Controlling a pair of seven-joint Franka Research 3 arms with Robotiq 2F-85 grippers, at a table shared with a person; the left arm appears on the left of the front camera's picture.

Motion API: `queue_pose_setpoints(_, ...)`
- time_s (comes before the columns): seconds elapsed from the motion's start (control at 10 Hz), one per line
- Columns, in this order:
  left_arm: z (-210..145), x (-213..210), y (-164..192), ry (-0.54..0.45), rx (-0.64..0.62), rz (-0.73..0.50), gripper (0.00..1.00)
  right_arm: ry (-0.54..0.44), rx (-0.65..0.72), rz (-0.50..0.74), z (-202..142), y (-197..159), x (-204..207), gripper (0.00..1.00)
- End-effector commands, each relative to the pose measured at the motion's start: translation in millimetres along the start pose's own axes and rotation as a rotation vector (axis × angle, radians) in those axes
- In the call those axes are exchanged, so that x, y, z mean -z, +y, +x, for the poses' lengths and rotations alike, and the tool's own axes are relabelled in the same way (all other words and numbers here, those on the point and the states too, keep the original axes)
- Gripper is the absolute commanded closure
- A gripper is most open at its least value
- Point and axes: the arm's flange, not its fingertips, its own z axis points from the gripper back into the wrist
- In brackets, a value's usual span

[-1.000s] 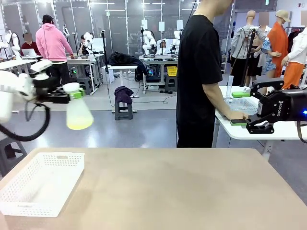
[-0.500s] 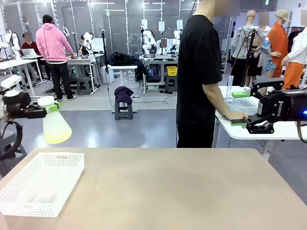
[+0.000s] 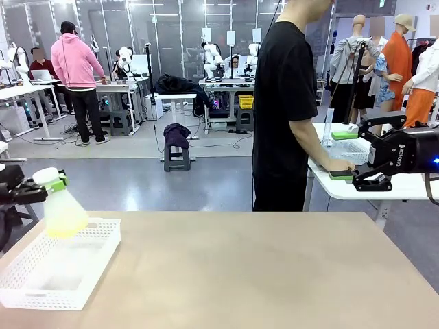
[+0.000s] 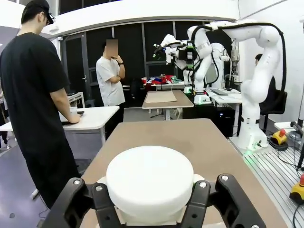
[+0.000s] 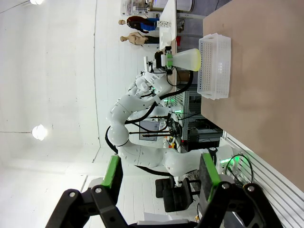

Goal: Prepare the solutions needed for the experiment.
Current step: When the human places the Big flask in the center of the table, pick up the Big flask and place it in the left Organizing basket.

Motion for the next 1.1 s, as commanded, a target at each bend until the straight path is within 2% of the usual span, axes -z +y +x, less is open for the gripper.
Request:
queue_pose_setpoints(0.0, -9, -1, -10, 0.016, 0.029, -0.042, 1.00, 0.003, -0.005, 0.007, 0, 1, 0, 0.18)
queue_pose_setpoints(0.2, -33, 2, -15, 0.062, -0.009, -0.054, 1.00, 0.003, -0.005, 0.007, 0, 1, 0, 0.18)
queue_pose_setpoints(0.4, -56, 4, -16, 0.034, -0.029, -0.068, 1.00, 0.003, -0.005, 0.007, 0, 1, 0, 0.18)
queue_pose_setpoints(0.6, -78, 7, -17, 0.075, -0.031, -0.066, 1.00, 0.003, -0.005, 0.007, 0, 1, 0, 0.18)
queue_pose_setpoints(1.0, -98, 5, -17, 0.133, -0.036, -0.100, 1.00, 0.003, -0.005, 0.007, 0, 1, 0, 0.18)
